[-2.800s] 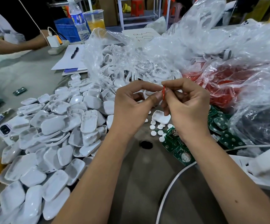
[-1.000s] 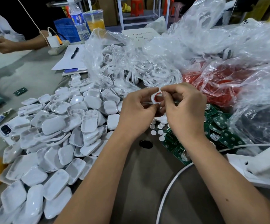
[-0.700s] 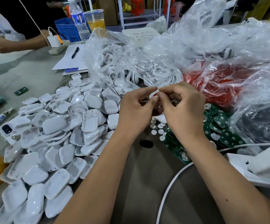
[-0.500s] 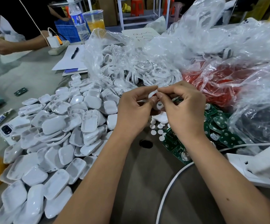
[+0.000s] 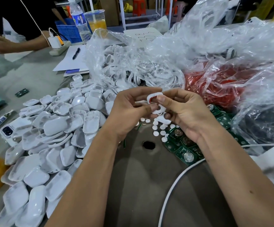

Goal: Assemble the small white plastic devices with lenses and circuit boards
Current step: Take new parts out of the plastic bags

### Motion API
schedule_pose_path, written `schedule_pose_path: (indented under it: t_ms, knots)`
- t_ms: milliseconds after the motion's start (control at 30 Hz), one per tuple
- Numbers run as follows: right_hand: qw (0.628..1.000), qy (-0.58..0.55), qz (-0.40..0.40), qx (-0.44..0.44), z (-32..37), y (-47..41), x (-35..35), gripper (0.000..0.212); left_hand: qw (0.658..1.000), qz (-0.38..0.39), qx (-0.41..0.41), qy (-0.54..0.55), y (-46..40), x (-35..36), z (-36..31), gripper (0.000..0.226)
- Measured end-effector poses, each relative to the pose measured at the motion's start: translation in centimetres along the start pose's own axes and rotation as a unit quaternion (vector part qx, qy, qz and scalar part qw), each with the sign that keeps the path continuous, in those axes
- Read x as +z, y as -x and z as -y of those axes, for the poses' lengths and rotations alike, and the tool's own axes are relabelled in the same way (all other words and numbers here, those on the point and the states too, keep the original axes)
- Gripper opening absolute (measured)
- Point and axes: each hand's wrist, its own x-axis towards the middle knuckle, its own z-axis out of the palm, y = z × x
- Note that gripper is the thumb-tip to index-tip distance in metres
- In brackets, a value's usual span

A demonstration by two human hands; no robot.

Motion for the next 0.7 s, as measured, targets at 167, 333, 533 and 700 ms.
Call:
schedule_pose_path:
  t_ms: [167, 333, 533, 700]
  knots:
    - [1.000, 0.022, -0.003, -0.019, 0.1, 0.1, 0.1, 0.021, 1.000, 0.015, -0.012, -0.002, 0.1, -0.3, -0.1, 0.039]
    - [0.999, 0.037, 0.009, -0.032, -0.2, -0.2, -0.1, 0.021, 1.000, 0.012, -0.027, 0.005, 0.1, -0.3, 0.0, 0.040]
    - [0.987, 0.095, -0.046, -0.123, -1.1, -0.5, 0.0, 0.025, 0.999, -0.042, -0.028, -0.005, -0.2, 0.3, 0.1, 0.039]
    - [0.968, 0.142, -0.073, -0.191, -1.6, -0.7, 0.0, 0.010, 0.992, -0.098, 0.003, -0.079, -0.5, 1.0, 0.6, 0.042]
